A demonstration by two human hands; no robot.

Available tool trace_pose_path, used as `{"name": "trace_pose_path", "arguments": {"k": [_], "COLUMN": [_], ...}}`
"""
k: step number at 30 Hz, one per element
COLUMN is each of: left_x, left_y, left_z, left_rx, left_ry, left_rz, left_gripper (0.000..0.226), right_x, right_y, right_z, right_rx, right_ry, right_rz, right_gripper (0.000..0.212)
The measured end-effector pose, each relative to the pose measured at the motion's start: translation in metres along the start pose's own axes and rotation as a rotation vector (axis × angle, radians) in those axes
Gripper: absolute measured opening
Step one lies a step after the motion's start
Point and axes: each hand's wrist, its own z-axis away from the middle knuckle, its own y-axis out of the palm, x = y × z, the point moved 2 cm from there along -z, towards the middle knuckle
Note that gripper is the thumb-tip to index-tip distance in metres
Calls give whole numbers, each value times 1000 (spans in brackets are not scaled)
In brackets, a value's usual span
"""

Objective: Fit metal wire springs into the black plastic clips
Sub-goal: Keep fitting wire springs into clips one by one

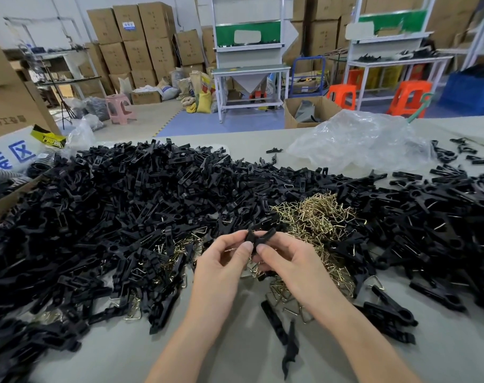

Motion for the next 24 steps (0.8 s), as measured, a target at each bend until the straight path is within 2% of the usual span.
{"name": "trace_pose_path", "arguments": {"k": [6, 12, 14, 17, 20, 24], "left_x": [2, 1, 1, -2, -3, -2], "left_y": [0, 2, 1, 1, 3, 4], "left_z": [-1, 4, 4, 2, 3, 6], "left_rx": [19, -17, -42, -6, 40, 5], "left_ry": [-2, 130, 142, 142, 165, 208], "left_rz": [46, -158, -184, -197, -290, -348], "left_gripper": [17, 27, 26, 13, 19, 20], "right_x": [-2, -4, -4, -5, -5, -6], "right_y": [-1, -1, -2, -4, -4, -5], "right_z": [0, -1, -1, -1, -2, -3], "right_rx": [-4, -28, -48, -52, -41, -55], "right_ry": [6, 1, -4, -11, -29, -21], "right_rz": [-16, -22, -40, -58, -61, -62], "right_gripper": [27, 23, 24, 27, 30, 31]}}
